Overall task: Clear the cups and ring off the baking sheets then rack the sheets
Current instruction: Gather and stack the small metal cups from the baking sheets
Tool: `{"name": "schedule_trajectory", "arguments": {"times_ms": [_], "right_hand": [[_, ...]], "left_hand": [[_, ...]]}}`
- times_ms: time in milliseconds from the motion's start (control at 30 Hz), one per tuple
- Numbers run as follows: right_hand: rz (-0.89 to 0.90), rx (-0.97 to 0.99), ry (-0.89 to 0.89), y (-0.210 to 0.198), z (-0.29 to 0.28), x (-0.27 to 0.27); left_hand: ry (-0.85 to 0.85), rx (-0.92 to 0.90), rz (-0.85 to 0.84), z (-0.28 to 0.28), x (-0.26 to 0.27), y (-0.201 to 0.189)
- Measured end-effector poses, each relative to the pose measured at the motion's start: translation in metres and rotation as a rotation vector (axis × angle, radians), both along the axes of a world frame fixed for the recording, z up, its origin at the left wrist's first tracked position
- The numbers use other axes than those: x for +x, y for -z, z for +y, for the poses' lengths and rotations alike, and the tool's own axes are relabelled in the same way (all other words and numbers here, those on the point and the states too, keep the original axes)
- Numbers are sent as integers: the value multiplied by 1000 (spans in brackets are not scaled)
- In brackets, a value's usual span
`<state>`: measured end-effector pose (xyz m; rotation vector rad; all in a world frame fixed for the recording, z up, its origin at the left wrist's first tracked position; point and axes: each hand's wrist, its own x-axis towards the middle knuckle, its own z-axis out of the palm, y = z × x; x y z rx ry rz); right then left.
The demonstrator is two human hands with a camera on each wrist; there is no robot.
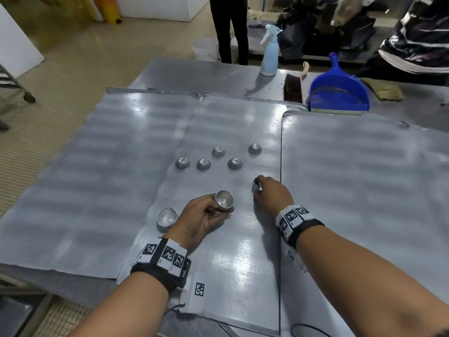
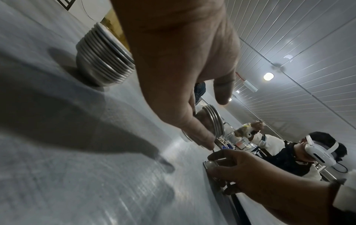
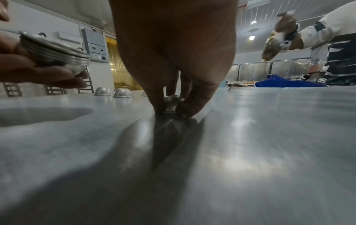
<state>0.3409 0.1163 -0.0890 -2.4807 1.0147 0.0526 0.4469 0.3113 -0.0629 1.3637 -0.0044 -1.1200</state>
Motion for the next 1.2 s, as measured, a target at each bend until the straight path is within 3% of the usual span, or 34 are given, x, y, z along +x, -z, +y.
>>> {"name": "schedule_trajectory", "arguments": {"times_ms": [200, 400, 1033, 1200], "right_hand": [[-19, 11, 15, 1, 14, -11], [-201, 77, 73, 3, 24, -29], [-116, 78, 24, -1, 30, -61], [-287, 92, 87, -11, 30, -61]], "left_hand": [[-1, -50, 10, 0, 0, 4], [-14, -71, 37, 1, -4, 1], [7, -88, 69, -7, -22, -4], [2, -109, 76, -11, -24, -5]]}}
